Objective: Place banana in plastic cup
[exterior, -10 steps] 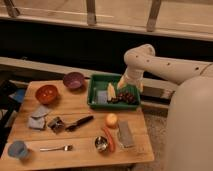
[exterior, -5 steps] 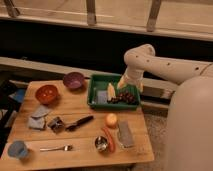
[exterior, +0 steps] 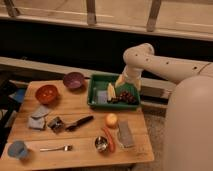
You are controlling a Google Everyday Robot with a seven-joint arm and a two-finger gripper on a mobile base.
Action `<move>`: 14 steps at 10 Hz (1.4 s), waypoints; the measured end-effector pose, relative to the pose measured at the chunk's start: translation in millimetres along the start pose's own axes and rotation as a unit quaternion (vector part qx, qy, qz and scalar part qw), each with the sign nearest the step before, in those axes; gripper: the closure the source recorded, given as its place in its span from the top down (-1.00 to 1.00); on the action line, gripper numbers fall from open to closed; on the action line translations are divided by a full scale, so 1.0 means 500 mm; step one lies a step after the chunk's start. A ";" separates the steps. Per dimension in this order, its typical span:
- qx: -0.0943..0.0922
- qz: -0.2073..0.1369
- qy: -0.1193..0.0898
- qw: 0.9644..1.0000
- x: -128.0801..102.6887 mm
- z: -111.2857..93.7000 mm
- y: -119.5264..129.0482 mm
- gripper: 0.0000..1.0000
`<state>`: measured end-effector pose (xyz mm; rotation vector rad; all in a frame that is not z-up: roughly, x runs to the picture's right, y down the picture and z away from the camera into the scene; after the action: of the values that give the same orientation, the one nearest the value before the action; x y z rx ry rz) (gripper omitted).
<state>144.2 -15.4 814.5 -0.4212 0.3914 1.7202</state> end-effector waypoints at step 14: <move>-0.016 -0.010 -0.032 0.999 -0.080 0.068 0.135 0.54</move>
<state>82.8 -45.7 865.2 -0.3915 0.3124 1.7190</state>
